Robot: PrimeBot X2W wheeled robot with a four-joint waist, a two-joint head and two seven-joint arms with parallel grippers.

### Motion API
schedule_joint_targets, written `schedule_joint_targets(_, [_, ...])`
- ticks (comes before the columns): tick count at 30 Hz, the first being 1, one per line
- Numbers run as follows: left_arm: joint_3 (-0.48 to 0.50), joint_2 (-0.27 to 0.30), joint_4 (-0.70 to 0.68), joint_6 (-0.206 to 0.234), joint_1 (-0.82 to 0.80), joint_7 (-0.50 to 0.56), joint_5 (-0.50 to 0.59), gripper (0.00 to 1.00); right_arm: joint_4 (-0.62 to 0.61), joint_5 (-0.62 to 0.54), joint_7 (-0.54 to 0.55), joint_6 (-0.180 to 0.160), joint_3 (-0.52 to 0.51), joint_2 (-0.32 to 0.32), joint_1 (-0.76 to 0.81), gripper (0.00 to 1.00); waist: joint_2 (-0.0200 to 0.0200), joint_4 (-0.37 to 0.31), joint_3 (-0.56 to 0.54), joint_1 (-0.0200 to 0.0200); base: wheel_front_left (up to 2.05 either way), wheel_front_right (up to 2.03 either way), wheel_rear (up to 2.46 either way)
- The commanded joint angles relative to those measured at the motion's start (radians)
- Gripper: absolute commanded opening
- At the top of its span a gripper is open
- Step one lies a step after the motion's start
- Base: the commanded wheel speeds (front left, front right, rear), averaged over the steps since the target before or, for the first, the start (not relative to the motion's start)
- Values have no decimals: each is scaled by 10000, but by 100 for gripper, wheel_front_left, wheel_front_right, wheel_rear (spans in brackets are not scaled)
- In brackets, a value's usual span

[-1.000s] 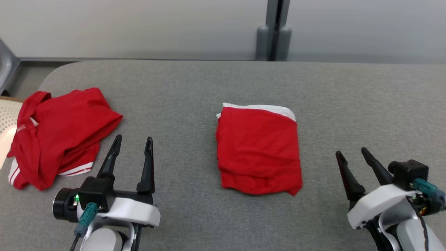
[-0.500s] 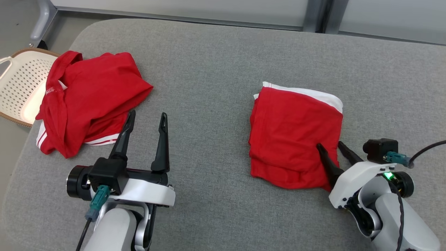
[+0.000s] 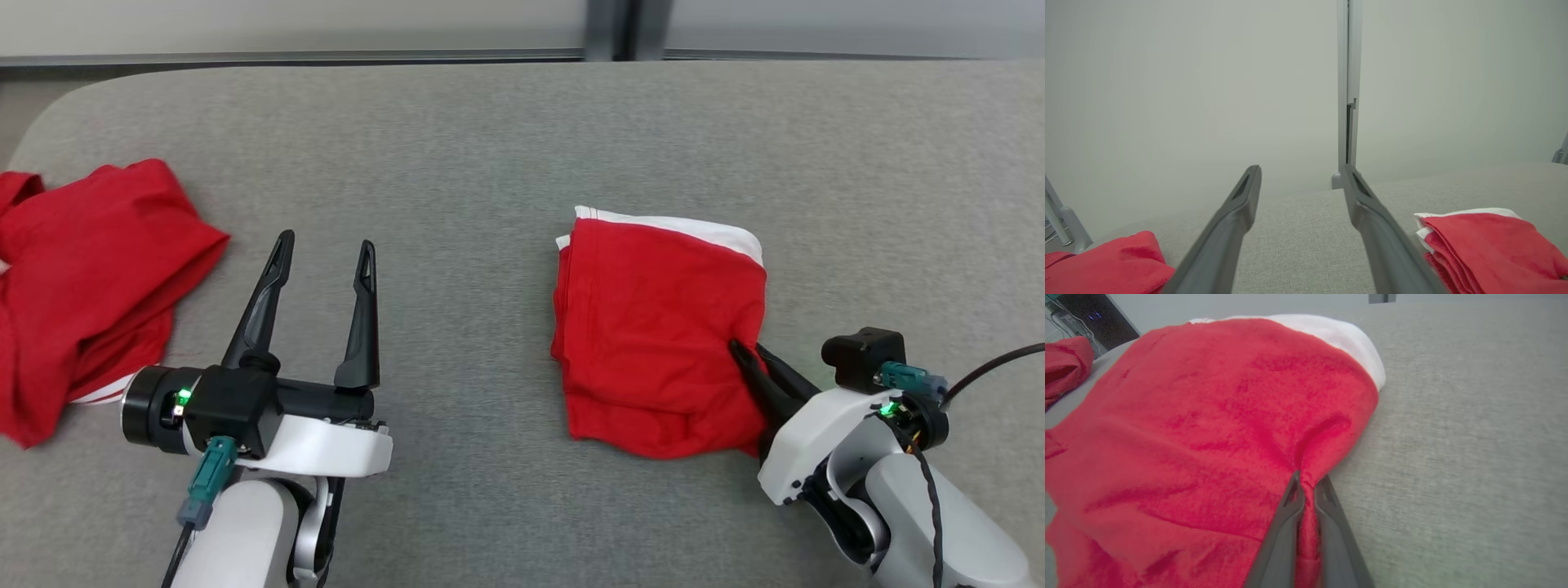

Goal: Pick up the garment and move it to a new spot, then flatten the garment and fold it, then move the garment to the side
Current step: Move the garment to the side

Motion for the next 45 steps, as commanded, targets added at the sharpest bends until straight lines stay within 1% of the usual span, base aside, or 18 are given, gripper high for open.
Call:
schedule_joint_targets(1, [7,149,-129,-42,-141,3,123,100,12,137,-130,-24,196,-240,-170,0,0,-1152,204,0,0,0,0])
schedule_joint_targets(5, [-236,327,-455,-169,-403,182,341,100,44,379,-393,-22,641,-560,-511,0,0,-2144,499,0,0,0,0])
schedule_joint_targets(8, [-478,402,-752,-286,-661,438,532,100,217,532,-556,-22,954,-909,-889,0,0,-2721,802,0,0,0,0])
schedule_joint_targets(12, [-809,450,-1063,-460,-1117,786,742,100,596,713,-907,-22,1173,-1551,-1655,0,0,-3182,1370,0,0,0,0])
schedule_joint_targets(14, [-961,436,-1249,-515,-1355,944,849,100,863,760,-1072,-22,1250,-2004,-2116,0,0,-3313,1730,0,0,0,0])
schedule_joint_targets(17, [-1162,462,-1478,-638,-1796,1134,1032,100,1372,787,-1326,-22,1321,-2834,-2860,0,0,-3374,2330,0,0,0,0])
schedule_joint_targets(20, [-1409,434,-1650,-773,-2193,1288,1222,100,1944,601,-1556,-22,1380,-3631,-3586,0,0,-3296,2882,0,0,0,0])
schedule_joint_targets(21, [-1409,434,-1650,-773,-2193,1288,1222,100,1944,601,-1556,-22,1380,-3631,-3586,0,0,-3296,2882,0,0,0,0])
schedule_joint_targets(25, [-1717,361,-1847,-876,-2659,1411,1430,100,2754,363,-1798,-22,1314,-4699,-4416,0,0,-3139,3505,0,0,0,0])
schedule_joint_targets(29, [-1912,294,-1951,-960,-3017,1438,1536,100,3364,192,-1918,-22,1418,-5301,-5075,0,0,-2936,3977,0,0,0,0])
schedule_joint_targets(31, [-1983,266,-1980,-1002,-3163,1425,1589,100,3710,120,-2025,-22,1366,-5471,-5355,0,0,-2855,4172,0,0,0,0])
schedule_joint_targets(32, [-2018,256,-1986,-1020,-3239,1425,1606,100,3884,140,-2071,-22,1308,-5473,-5481,22,0,-2824,4263,0,0,0,0])
schedule_joint_targets(33, [-2047,244,-1973,-1026,-3313,1408,1613,100,4083,173,-2104,-22,1244,-5442,-5609,47,0,-2795,4326,0,0,0,0])
schedule_joint_targets(34, [-2064,238,-1936,-1030,-3346,1392,1621,100,4244,198,-2143,-22,1198,-5358,-5715,47,0,-2776,4362,0,0,0,0])
schedule_joint_targets(35, [-2076,231,-1898,-1029,-3362,1377,1619,100,4414,269,-2189,-22,1086,-5269,-5825,100,0,-2767,4390,0,0,0,0])
schedule_joint_targets(39, [-2078,209,-1740,-972,-3402,1278,1539,100,5137,552,-2374,-22,553,-4885,-5936,100,0,-2781,4334,0,0,0,0])
schedule_joint_targets(42, [-2004,260,-1550,-881,-3200,1194,1443,100,5266,1024,-2462,-22,-53,-4449,-5594,100,0,-2861,4076,0,0,0,0])
schedule_joint_targets(45, [-1893,339,-1404,-779,-2922,1112,1318,100,4561,1253,-2456,-22,-904,-4154,-5068,100,0,-3027,3702,0,0,0,0])
